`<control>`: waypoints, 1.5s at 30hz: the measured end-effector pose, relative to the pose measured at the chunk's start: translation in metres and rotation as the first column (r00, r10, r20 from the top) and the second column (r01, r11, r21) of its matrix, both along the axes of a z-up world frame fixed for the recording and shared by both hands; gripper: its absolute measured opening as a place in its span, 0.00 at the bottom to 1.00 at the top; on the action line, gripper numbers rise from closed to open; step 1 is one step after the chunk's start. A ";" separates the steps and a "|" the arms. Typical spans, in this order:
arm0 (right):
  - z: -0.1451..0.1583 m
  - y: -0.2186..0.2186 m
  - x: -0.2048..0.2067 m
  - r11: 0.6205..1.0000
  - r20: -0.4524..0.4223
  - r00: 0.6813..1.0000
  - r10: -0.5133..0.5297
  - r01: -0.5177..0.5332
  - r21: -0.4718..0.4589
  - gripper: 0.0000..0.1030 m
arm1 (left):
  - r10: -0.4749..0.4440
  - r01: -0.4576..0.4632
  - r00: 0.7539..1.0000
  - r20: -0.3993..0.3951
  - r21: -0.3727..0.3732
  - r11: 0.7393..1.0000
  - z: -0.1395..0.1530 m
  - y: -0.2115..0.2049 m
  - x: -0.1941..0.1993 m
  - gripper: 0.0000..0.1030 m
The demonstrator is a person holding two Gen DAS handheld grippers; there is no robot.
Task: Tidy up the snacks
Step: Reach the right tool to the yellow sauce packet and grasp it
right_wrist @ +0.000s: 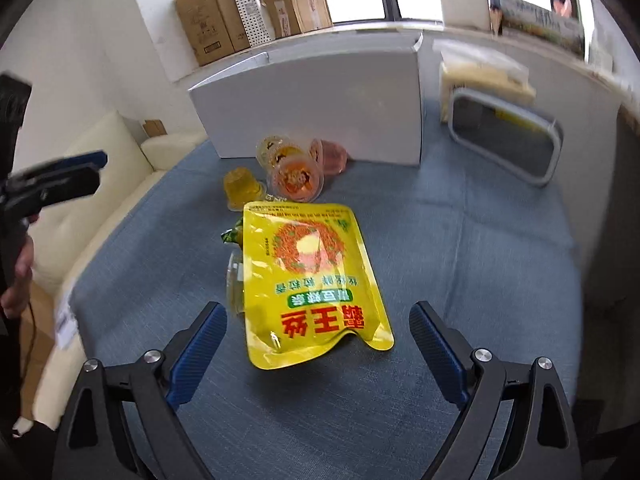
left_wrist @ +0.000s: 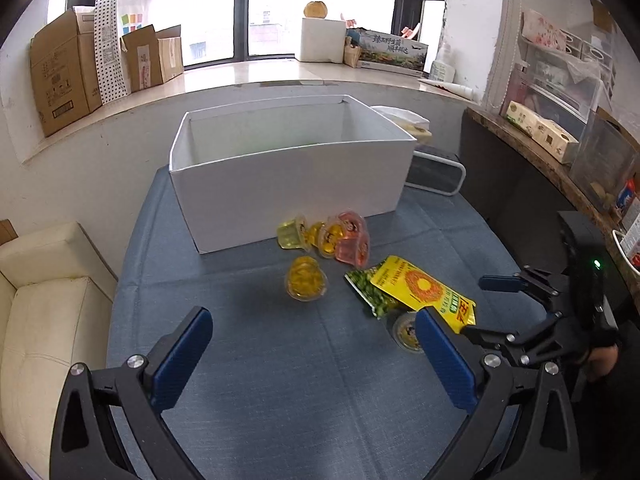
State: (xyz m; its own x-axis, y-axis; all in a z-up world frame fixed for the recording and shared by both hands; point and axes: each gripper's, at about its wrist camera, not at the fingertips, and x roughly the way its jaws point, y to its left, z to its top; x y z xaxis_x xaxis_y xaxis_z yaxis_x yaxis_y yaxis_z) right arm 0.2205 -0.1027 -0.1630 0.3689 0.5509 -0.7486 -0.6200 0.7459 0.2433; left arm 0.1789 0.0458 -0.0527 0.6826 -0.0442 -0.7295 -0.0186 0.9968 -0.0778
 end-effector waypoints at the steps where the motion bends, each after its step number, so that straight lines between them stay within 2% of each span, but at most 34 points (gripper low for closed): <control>1: -0.003 0.000 0.002 1.000 -0.008 1.000 0.011 -0.011 0.001 0.93 | -0.002 0.002 1.000 -0.002 0.004 1.000 0.000 -0.002 -0.001 1.00; 4: -0.014 0.003 0.009 1.000 -0.035 0.999 0.028 -0.028 -0.004 0.93 | -0.007 0.007 1.000 -0.009 0.009 1.000 -0.001 -0.005 -0.002 1.00; 7: -0.014 0.010 0.012 0.999 -0.015 0.999 0.037 -0.037 -0.002 0.96 | -0.008 0.008 1.000 -0.011 0.012 1.000 -0.002 -0.006 -0.004 1.00; 13: -0.015 0.034 0.007 0.996 0.042 0.998 0.043 -0.039 -0.084 0.97 | 0.000 0.001 1.000 -0.022 0.011 1.000 -0.007 -0.006 -0.006 1.00; 14: -0.015 0.038 0.004 0.993 0.053 0.997 0.051 -0.045 -0.106 0.93 | 0.000 0.000 1.000 -0.025 0.014 1.000 -0.008 -0.006 -0.006 1.00; 15: -0.016 0.040 0.002 0.991 0.067 0.996 0.066 -0.058 -0.118 0.84 | 0.000 0.001 1.000 -0.027 0.015 1.000 -0.009 -0.006 -0.006 1.00; 17: -0.013 0.042 -0.004 0.989 0.095 0.993 0.075 -0.062 -0.135 0.73 | -0.002 0.002 1.000 -0.030 0.012 1.000 -0.011 -0.006 -0.006 1.00; 22: -0.008 0.038 -0.006 0.994 0.105 0.993 0.055 -0.044 -0.105 0.66 | -0.007 0.008 0.999 -0.042 0.013 1.000 -0.015 -0.009 -0.006 1.00; 23: -0.006 0.036 -0.007 0.995 0.110 0.993 0.049 -0.038 -0.097 0.61 | -0.009 0.009 0.999 -0.042 0.014 1.000 -0.016 -0.009 -0.006 1.00; 24: -0.006 0.035 -0.009 0.995 0.110 0.993 0.042 -0.031 -0.098 0.51 | -0.009 0.009 0.999 -0.041 0.015 1.000 -0.016 -0.009 -0.006 1.00; 32: -0.003 0.035 -0.013 0.993 0.127 0.991 0.043 -0.029 -0.112 0.42 | -0.004 0.004 0.999 -0.047 0.008 1.000 -0.019 -0.009 -0.004 1.00; 37: 0.002 0.031 -0.015 0.994 0.139 0.990 0.035 -0.020 -0.112 0.32 | -0.012 0.013 0.999 -0.046 0.015 1.000 -0.018 -0.013 -0.004 1.00; 39: 0.008 0.030 -0.020 0.994 0.152 0.988 0.040 -0.024 -0.107 0.25 | -0.011 0.012 0.999 -0.047 0.014 1.000 -0.018 -0.013 -0.002 1.00; 45: 0.020 0.030 -0.030 0.992 0.172 0.984 0.055 -0.034 -0.125 0.18 | -0.017 0.018 0.998 -0.059 0.016 1.000 -0.023 -0.018 0.000 1.00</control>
State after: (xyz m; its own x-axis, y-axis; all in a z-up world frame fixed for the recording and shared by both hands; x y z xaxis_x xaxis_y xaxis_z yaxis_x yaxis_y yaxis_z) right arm 0.1902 -0.0728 -0.1432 0.4772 0.4789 -0.7369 -0.6781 0.7340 0.0379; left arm 0.1793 0.0277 -0.0757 0.6380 -0.0434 -0.7688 -0.0047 0.9982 -0.0602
